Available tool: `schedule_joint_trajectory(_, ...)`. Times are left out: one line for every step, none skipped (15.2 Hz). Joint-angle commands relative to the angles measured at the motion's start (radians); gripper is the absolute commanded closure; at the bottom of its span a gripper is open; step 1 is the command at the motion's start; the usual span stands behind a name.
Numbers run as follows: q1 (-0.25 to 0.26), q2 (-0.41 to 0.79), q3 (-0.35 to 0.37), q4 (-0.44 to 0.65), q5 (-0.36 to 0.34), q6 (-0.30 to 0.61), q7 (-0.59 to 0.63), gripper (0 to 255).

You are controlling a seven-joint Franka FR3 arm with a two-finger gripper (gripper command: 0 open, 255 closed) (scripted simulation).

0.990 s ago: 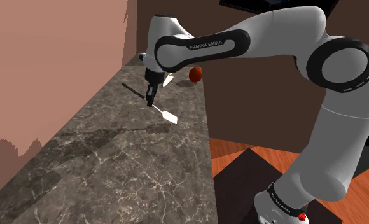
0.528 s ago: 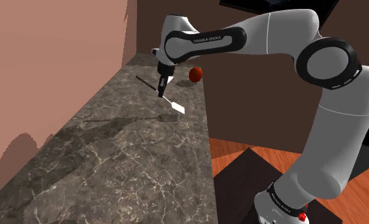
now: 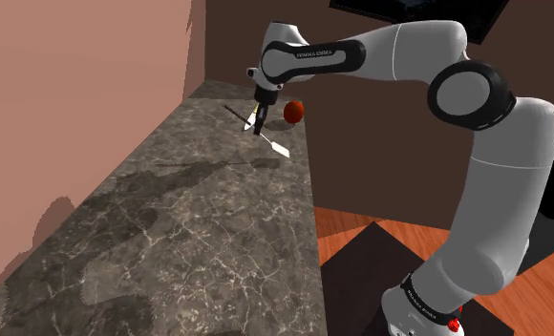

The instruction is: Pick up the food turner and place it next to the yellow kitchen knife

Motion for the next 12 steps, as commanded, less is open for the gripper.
schedule_joint_trajectory(-0.024,0.033,-0.012,0.052,0.001,-0.02,-0.04,255)
schedule_joint_trajectory(-0.035,0.05,-0.017,0.078,0.001,-0.03,-0.058,255)
schedule_joint_trajectory(-0.046,0.068,-0.022,0.107,0.001,-0.041,-0.076,255)
schedule_joint_trajectory(-0.057,0.087,-0.028,0.137,0.001,-0.053,-0.094,255)
schedule_joint_trajectory(-0.067,0.107,-0.033,0.17,0.001,-0.066,-0.111,255)
schedule_joint_trajectory(-0.078,0.129,-0.038,0.206,0.001,-0.08,-0.129,255)
schedule_joint_trajectory(-0.088,0.152,-0.042,0.244,0.001,-0.096,-0.146,255)
schedule_joint_trajectory(-0.091,0.161,-0.044,0.258,0.001,-0.101,-0.152,255)
schedule_joint_trajectory(-0.092,0.163,-0.044,0.247,0.0,-0.089,-0.152,255)
schedule_joint_trajectory(-0.092,0.164,-0.044,0.236,0.0,-0.077,-0.152,255)
schedule_joint_trajectory(-0.092,0.167,-0.045,0.226,0.0,-0.064,-0.152,255)
schedule_joint_trajectory(-0.093,0.169,-0.045,0.217,-0.001,-0.052,-0.152,255)
